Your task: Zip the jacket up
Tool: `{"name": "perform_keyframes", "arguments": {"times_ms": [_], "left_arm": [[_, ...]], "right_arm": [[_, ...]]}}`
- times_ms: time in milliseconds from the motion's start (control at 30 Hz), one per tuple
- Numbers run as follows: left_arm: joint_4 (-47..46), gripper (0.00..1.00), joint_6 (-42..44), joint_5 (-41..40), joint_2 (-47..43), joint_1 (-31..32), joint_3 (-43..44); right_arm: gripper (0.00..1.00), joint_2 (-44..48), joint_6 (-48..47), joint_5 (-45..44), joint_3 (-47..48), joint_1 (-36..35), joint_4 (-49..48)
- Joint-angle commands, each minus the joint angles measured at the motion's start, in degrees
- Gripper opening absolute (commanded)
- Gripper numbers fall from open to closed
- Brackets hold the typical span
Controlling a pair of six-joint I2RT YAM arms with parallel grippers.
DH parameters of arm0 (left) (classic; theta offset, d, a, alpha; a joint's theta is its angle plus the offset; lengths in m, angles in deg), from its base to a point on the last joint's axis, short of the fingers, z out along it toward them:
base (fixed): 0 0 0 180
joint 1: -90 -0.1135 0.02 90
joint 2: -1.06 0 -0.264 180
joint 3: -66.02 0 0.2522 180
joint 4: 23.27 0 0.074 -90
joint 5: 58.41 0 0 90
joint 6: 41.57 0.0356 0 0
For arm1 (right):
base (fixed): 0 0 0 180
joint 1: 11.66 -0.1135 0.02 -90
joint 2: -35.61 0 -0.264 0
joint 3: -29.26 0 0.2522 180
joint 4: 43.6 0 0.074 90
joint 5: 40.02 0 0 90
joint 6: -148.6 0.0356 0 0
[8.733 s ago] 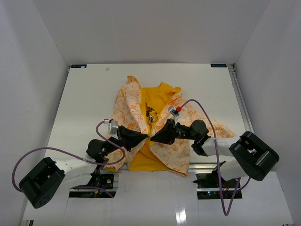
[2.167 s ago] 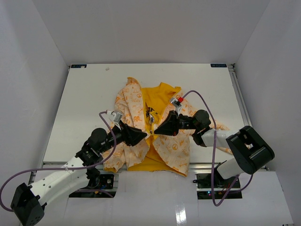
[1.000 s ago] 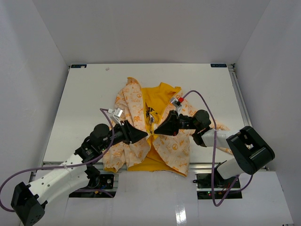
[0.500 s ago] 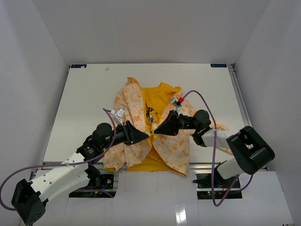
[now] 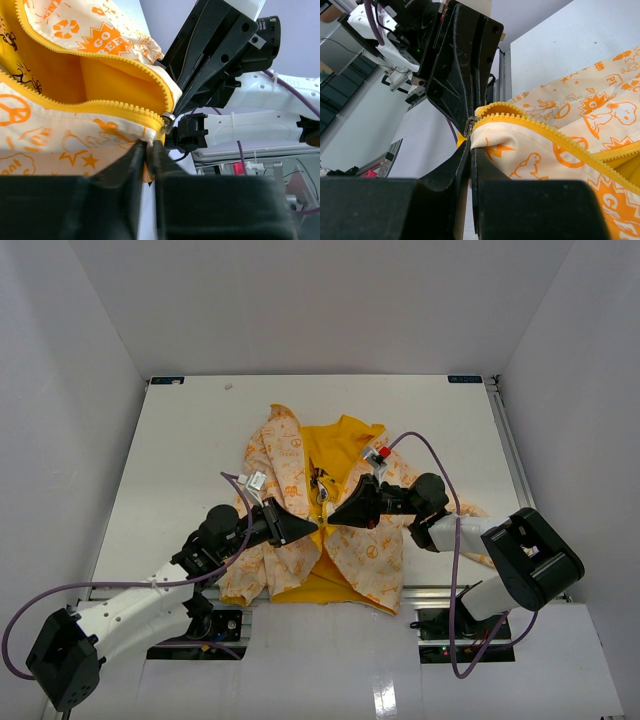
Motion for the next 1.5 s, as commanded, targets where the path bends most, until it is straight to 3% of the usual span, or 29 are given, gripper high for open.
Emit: {"name": "perform_keyframes", "arguments": {"times_ms": [0, 67, 267, 533, 1000, 1467], "left_arm": [[-4.6, 0.05, 1.7, 0.3, -0.3, 0.2, -0.2], [-5.5, 0.0, 3.0, 0.3, -0.8, 0.1, -0.7], [-6.8, 0.0, 8.1, 4.2, -1.3, 0.1, -0.4], [-1.8, 0.0, 13.4, 9.0, 4.1, 0.2, 3.2], [15.4, 0.0, 24.1, 0.8, -0.4, 0.1, 9.1], [14.1, 0.0, 30.0, 9.3, 4.1, 0.2, 10.6]], "right_arm": [[0.08, 1.1, -0.4, -0.3, 0.8, -0.1, -25.1], [0.08, 0.9, -0.3, -0.2, 0.9, -0.1, -25.2], [0.08, 0.3, 0.0, 0.1, 1.5, -0.2, -25.1], [0.08, 1.3, -0.1, 0.1, 2.6, -0.2, -24.1], [0.08, 2.0, -3.5, 1.8, 1.9, -0.1, -19.5], [0.08, 1.9, -3.7, 2.3, 3.5, -0.1, -17.2]]}}
